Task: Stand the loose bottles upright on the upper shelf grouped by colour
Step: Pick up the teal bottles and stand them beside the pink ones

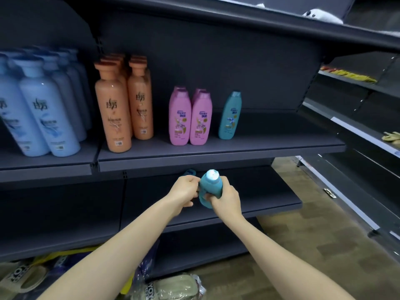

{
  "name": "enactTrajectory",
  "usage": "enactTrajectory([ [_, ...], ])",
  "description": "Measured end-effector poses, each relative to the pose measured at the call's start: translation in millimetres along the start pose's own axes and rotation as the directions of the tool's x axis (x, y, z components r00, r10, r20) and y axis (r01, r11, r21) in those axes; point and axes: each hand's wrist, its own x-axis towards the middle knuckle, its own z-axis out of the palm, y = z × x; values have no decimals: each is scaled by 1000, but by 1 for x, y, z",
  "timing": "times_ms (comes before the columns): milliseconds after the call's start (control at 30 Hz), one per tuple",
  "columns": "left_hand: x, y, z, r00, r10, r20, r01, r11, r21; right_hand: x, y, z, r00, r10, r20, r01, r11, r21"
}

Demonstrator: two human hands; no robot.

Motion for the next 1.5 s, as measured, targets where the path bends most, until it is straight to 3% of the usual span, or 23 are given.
enactTrajectory([
  [200, -6, 11, -8, 973, 230, -3, -230, 973, 32, 4, -31, -30, 998, -66, 3, 65, 988, 141],
  [467, -8, 29, -13, 896, 437, 79, -443, 890, 106, 7, -63, -69, 993, -119, 9, 110, 939, 326],
  [667, -13, 43, -5, 876, 475, 87, -483, 863, 151, 4, -68, -81, 993, -111, -32, 115, 910, 398],
  [933, -9, 53, 8, 858, 513, -27, -506, 854, 119, 10, -63, -86, 990, -114, -86, 140, 891, 431],
  [1500, 53, 101, 56, 819, 568, -74, -555, 819, 148, 96, -22, -126, 986, -164, -21, 151, 846, 512],
])
